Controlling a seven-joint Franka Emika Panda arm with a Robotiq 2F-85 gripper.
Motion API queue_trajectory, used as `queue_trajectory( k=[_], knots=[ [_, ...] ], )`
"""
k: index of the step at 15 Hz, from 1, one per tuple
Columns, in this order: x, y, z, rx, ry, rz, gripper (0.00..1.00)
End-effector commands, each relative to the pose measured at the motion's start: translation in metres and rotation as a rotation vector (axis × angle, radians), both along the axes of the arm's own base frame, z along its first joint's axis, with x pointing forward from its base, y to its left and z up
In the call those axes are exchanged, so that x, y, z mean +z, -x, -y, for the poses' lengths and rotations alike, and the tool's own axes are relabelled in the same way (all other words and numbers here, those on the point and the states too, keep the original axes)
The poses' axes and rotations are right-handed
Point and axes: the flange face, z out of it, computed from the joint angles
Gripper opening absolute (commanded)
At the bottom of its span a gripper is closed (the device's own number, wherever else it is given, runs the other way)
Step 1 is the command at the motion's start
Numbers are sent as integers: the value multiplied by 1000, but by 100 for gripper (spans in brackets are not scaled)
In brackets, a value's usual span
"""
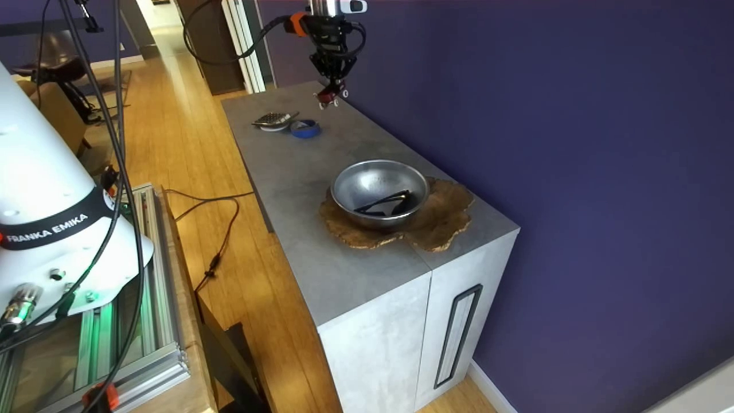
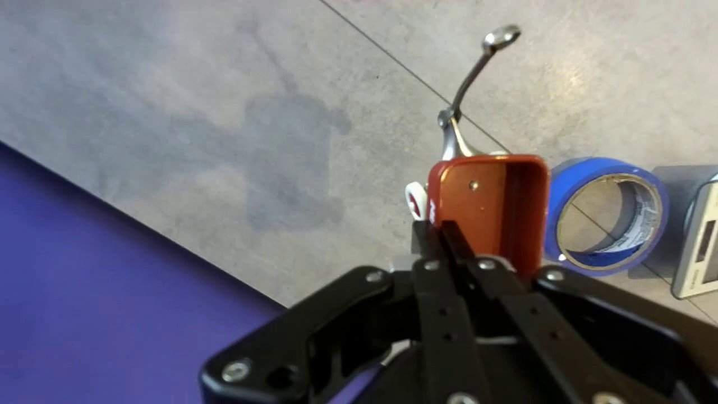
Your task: Pick up the red trolley and move it to the left side of the table
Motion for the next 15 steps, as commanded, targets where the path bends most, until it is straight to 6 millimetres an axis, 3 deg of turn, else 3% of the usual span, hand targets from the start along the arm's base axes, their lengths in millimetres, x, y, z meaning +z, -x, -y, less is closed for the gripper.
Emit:
queue_trajectory(
  k=[1,8,15],
  knots=[
    [13,-29,-45,182,67,-4,1],
    [31,-40,-125,548,99,79,1],
    [36,-20,-155,884,103,204,1]
  ],
)
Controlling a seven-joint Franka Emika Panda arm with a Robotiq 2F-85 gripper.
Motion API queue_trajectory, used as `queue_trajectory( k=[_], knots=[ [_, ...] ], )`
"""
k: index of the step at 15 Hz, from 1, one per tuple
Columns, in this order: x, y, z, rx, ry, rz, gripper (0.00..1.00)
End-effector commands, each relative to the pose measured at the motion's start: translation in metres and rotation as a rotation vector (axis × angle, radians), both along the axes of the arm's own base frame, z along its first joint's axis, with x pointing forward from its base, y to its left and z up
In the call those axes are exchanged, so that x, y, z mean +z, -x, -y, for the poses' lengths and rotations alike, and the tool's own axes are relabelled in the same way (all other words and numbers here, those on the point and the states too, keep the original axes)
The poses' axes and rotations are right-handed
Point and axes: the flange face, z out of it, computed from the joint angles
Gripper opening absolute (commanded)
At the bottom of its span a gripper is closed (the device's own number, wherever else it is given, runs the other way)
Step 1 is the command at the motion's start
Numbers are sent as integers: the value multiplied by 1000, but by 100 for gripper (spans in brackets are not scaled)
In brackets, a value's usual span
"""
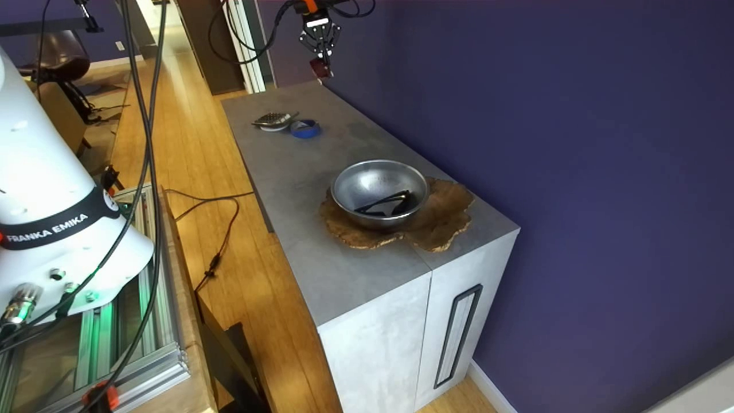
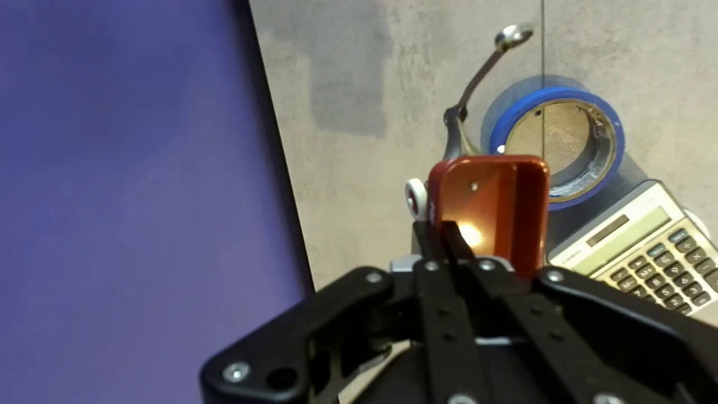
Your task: Pick up the red trolley and move it to the left side of the table
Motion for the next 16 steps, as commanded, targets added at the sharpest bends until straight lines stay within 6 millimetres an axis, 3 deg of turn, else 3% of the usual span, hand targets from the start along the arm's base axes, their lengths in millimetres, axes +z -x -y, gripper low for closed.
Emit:
queue_trajectory(
  k=[1,4,5,6,8,12,16],
  knots=[
    [1,8,-10,131,-15,69,1],
    [-17,21,-10,45,-83,39,1],
    [-9,7,-11,71,-48,47,1],
    [-15,9,-11,71,-48,41,4],
    [-15,9,-11,70,-48,41,1],
    [-48,-1,-11,57,-40,-70,1],
    [-80,-15,-17,40,-27,-43,1]
  ],
)
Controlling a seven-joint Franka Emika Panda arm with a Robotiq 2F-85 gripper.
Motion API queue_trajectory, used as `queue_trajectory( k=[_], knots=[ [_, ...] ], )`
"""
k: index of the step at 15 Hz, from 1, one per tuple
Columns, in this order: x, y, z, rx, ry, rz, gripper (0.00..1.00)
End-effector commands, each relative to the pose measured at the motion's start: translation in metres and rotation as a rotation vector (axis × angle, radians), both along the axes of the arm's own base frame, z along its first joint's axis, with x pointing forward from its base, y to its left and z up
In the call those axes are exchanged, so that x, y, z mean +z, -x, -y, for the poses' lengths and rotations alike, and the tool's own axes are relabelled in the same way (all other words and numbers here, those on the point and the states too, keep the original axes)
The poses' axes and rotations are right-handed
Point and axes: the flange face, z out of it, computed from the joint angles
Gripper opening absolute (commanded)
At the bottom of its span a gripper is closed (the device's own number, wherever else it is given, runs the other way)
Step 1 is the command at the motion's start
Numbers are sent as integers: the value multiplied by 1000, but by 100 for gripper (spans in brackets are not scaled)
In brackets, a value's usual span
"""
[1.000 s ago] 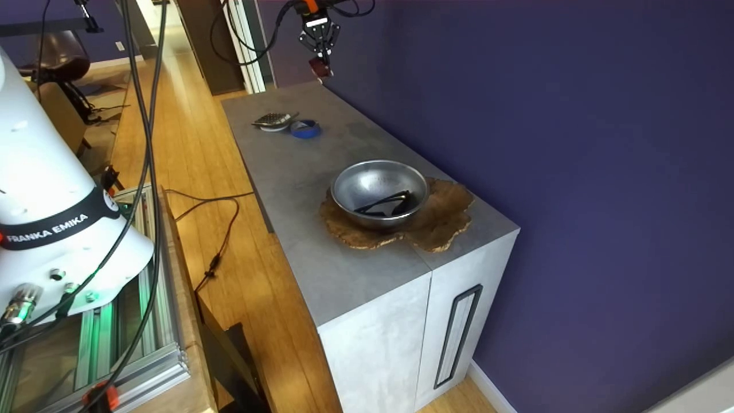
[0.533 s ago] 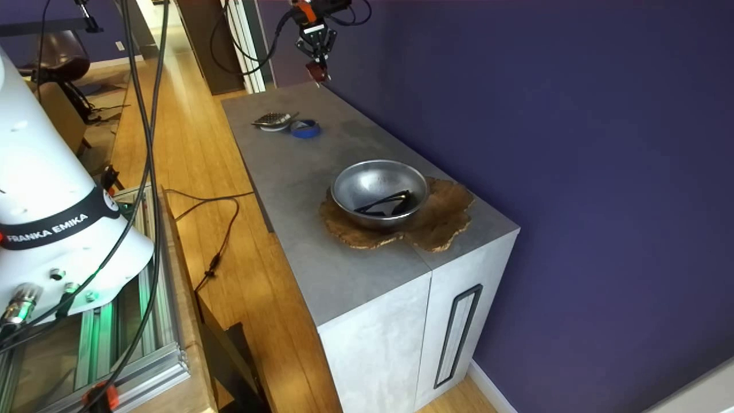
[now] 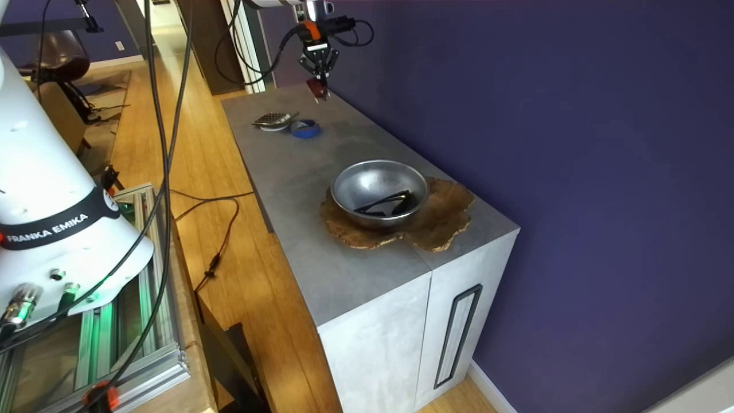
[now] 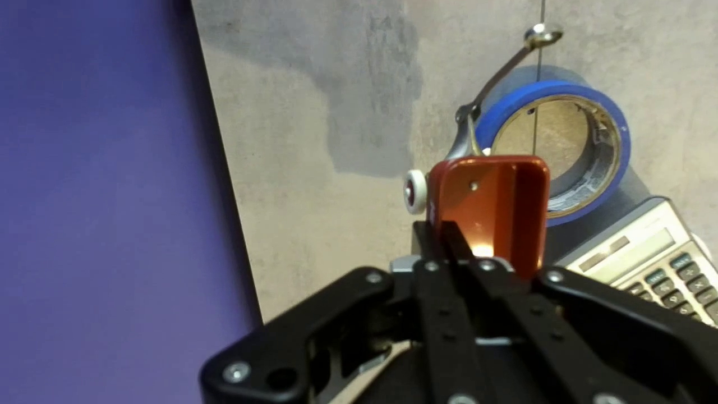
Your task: Pick up the red trolley and move it to the left side of the table
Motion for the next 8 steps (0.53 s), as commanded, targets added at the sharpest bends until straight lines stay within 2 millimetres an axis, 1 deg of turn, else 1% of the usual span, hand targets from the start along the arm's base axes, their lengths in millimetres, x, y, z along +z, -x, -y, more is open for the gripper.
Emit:
queue_trajectory(
  k=[1,4,8],
  knots=[
    [-23,-21,-9,-14,10,28,1],
    [-41,-34,-13,24,41,32,1],
    [-57,-41,-23,71,32,-17,1]
  ],
)
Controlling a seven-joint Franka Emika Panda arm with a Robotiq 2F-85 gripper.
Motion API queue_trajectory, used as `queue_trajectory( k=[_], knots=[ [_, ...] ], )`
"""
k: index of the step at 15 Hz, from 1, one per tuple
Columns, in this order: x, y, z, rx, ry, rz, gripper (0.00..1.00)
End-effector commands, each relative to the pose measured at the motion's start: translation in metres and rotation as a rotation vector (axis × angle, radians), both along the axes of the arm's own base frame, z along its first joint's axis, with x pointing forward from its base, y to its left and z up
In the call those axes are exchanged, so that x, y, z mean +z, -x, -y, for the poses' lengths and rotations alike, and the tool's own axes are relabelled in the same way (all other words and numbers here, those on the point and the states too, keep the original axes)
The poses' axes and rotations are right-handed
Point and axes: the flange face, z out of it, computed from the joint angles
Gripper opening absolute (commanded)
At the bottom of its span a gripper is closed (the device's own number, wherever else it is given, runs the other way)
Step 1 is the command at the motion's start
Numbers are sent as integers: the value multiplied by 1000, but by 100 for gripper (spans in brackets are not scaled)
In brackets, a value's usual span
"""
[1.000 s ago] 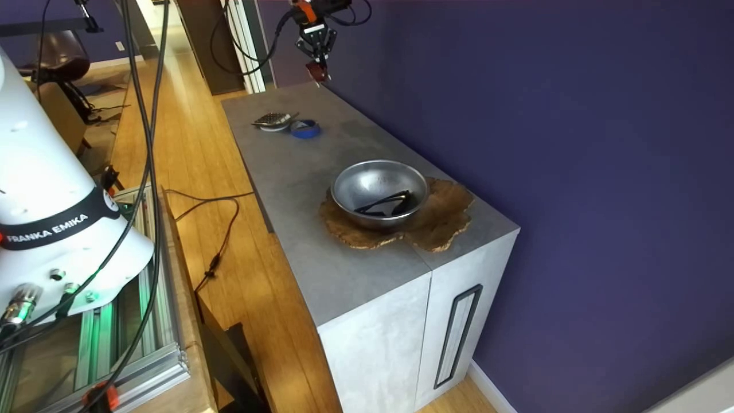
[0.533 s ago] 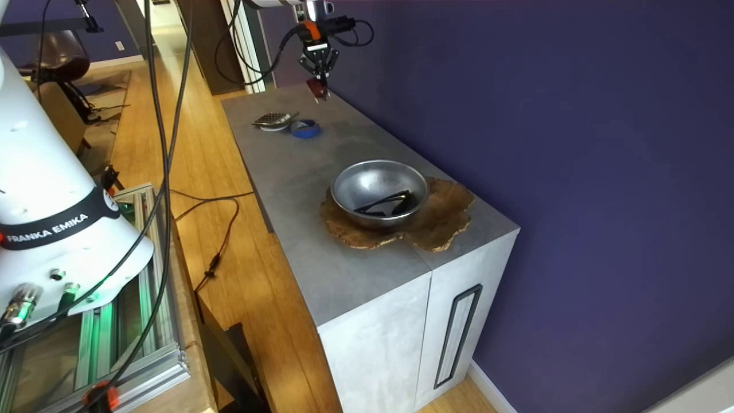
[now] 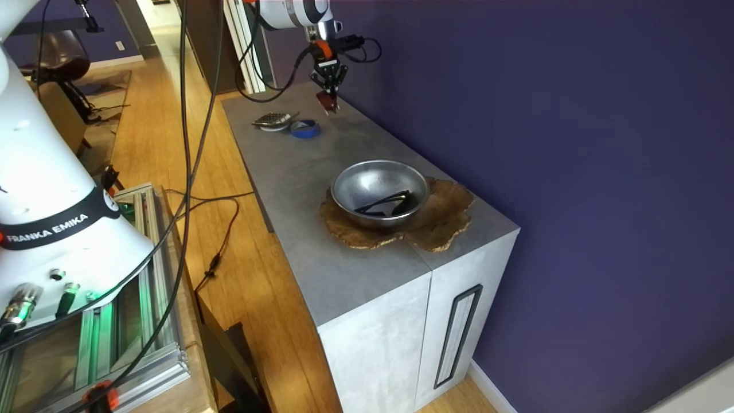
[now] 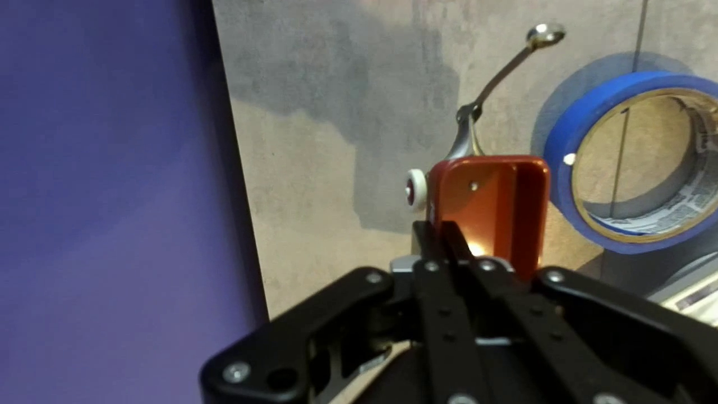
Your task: Pick up the red trolley and move it to the left side of the table
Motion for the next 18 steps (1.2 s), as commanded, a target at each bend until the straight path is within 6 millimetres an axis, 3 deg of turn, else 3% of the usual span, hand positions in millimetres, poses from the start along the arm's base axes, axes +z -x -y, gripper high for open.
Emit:
queue_trajectory(
  k=[1,8,9,11,15,18],
  knots=[
    [-12,-12,-14,61,16,-35,1],
    [-23,-14,-26,122,27,-124,1],
    [-23,-14,-26,119,27,-142,29],
    [-21,-13,-29,113,35,-151,36],
    [-13,-13,-35,100,39,-158,64],
    [-4,8,-50,92,27,-163,84]
  ],
)
